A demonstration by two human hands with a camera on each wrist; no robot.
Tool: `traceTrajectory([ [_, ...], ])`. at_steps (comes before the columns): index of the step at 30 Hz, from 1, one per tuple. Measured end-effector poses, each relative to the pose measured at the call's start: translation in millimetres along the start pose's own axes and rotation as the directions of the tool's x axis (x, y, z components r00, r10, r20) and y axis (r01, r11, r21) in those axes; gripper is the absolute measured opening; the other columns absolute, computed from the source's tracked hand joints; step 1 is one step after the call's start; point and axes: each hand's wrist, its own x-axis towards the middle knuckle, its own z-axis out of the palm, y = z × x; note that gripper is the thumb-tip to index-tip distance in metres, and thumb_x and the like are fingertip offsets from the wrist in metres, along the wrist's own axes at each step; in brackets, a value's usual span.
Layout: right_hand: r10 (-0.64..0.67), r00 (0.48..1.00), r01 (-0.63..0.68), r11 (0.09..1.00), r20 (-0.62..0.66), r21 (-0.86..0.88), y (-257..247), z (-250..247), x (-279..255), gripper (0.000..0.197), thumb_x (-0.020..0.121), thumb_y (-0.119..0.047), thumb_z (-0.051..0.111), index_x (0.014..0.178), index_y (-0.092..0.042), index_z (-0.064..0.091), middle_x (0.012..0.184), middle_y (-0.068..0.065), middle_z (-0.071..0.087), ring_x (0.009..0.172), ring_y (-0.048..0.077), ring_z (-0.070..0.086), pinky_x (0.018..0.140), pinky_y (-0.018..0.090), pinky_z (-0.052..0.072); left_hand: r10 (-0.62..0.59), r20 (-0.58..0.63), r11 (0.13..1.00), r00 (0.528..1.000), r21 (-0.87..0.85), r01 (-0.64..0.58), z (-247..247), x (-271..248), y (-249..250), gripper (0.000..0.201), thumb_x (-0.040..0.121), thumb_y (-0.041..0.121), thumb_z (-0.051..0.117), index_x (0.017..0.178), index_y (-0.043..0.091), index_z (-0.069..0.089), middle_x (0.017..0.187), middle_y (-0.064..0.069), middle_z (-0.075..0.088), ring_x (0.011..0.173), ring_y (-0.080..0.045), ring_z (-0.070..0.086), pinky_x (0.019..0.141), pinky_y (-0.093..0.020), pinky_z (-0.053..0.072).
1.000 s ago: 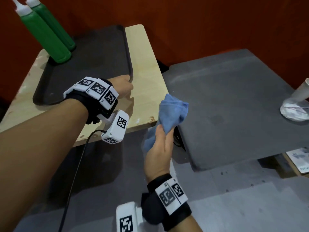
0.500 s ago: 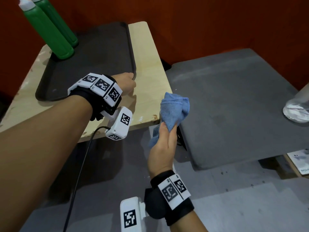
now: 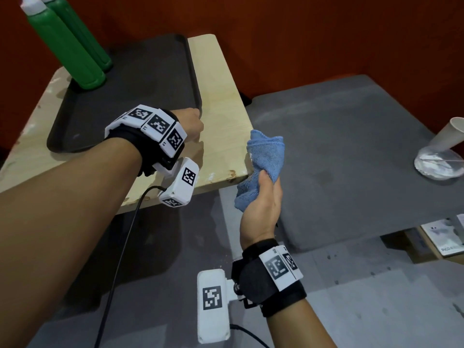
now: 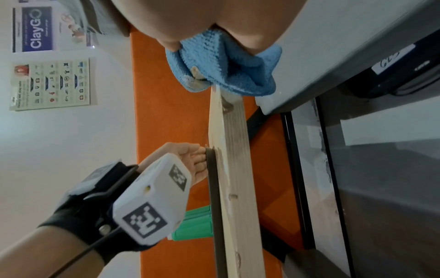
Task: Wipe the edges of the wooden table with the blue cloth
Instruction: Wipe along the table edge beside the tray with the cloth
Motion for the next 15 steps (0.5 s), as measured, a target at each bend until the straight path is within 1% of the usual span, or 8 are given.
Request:
traceTrajectory([
  [1, 0.007, 1.0, -0.007, 1.0, 0.0, -0.003, -1, -3, 2, 0.02, 0.099, -0.022, 0.042, 0.109, -0.022, 0.059, 0.103, -0.003, 0.063, 0.103, 0.013, 0.06, 0.09, 0.024, 0.047, 0.014, -0.001, 1.0, 1.0, 0.027, -0.014, 0, 0, 0, 0.032, 0.094, 0.007, 0.039, 0.123, 0.002, 0.05, 0.131, -0.016, 0.053, 0.101, -0.024, 0.048, 0.082, -0.032, 0.034],
  [3, 0.014, 1.0, -0.014, 1.0, -0.001, 0.018, -3, -7, 7, 0.025, 0.1, -0.012, 0.04, 0.092, -0.027, 0.057, 0.088, -0.01, 0.06, 0.079, -0.003, 0.062, 0.072, 0.01, 0.047, 0.033, -0.001, 0.997, 0.999, 0.074, -0.033, 0, 0, -1, 0.029, 0.095, 0.007, 0.038, 0.12, 0.002, 0.05, 0.125, -0.015, 0.053, 0.097, -0.023, 0.044, 0.081, -0.031, 0.034],
  [4, 0.009, 1.0, -0.009, 1.0, -0.006, 0.028, -4, -8, 7, 0.027, 0.1, -0.01, 0.04, 0.088, -0.028, 0.057, 0.085, -0.012, 0.06, 0.072, -0.007, 0.061, 0.068, 0.008, 0.047, 0.043, -0.001, 0.995, 0.999, 0.085, -0.043, 0, 0, -2, 0.025, 0.094, 0.006, 0.038, 0.116, 0.003, 0.05, 0.118, -0.013, 0.052, 0.096, -0.023, 0.043, 0.08, -0.031, 0.033],
  [6, -0.018, 1.0, 0.018, 1.0, 0.0, -0.011, 0, -4, 0, 0.027, 0.1, -0.011, 0.04, 0.088, -0.029, 0.057, 0.087, -0.014, 0.061, 0.077, -0.007, 0.06, 0.075, 0.012, 0.046, 0.055, 0.002, 0.994, 0.998, 0.093, -0.055, 0, 0, -5, 0.019, 0.094, 0.006, 0.039, 0.109, 0.006, 0.049, 0.11, -0.008, 0.048, 0.094, -0.023, 0.042, 0.078, -0.03, 0.032],
  [8, -0.054, 0.998, 0.055, 0.996, 0.009, -0.069, 7, 1, -10, 0.024, 0.099, -0.016, 0.041, 0.088, -0.03, 0.057, 0.087, -0.015, 0.06, 0.083, 0.001, 0.058, 0.083, 0.021, 0.043, 0.069, 0.01, 0.992, 0.998, 0.102, -0.069, 0, 0, -5, 0.01, 0.094, 0.006, 0.04, 0.101, 0.005, 0.046, 0.106, -0.01, 0.049, 0.091, -0.025, 0.044, 0.074, -0.031, 0.031],
  [11, -0.113, 0.993, 0.115, 0.983, 0.024, -0.145, 13, 3, -10, 0.017, 0.09, -0.034, 0.04, 0.088, -0.028, 0.056, 0.08, -0.012, 0.053, 0.08, 0.014, 0.048, 0.081, 0.037, 0.04, 0.077, 0.026, 0.992, 0.997, 0.095, -0.08, -1, 0, -6, 0.011, 0.092, 0.006, 0.043, 0.102, 0.004, 0.048, 0.106, -0.013, 0.052, 0.09, -0.028, 0.048, 0.072, -0.032, 0.034],
  [13, -0.169, 0.986, 0.168, 0.96, 0.018, -0.225, 11, 3, 0, 0.02, 0.088, -0.034, 0.037, 0.09, -0.029, 0.056, 0.078, -0.011, 0.053, 0.078, 0.015, 0.048, 0.079, 0.038, 0.042, 0.072, 0.039, 0.993, 0.997, 0.094, -0.075, -3, -1, -6, 0.012, 0.091, 0.006, 0.045, 0.102, 0.005, 0.048, 0.11, -0.014, 0.054, 0.094, -0.029, 0.051, 0.074, -0.032, 0.036],
  [15, -0.211, 0.977, 0.211, 0.933, 0.032, -0.292, 11, 4, 5, 0.02, 0.09, -0.034, 0.033, 0.092, -0.023, 0.05, 0.081, -0.01, 0.054, 0.077, 0.01, 0.049, 0.076, 0.031, 0.043, 0.065, 0.056, 0.994, 0.996, 0.089, -0.07, -6, 0, -7, 0.012, 0.09, 0.008, 0.047, 0.102, 0.005, 0.048, 0.112, -0.015, 0.055, 0.1, -0.031, 0.054, 0.076, -0.033, 0.037],
])
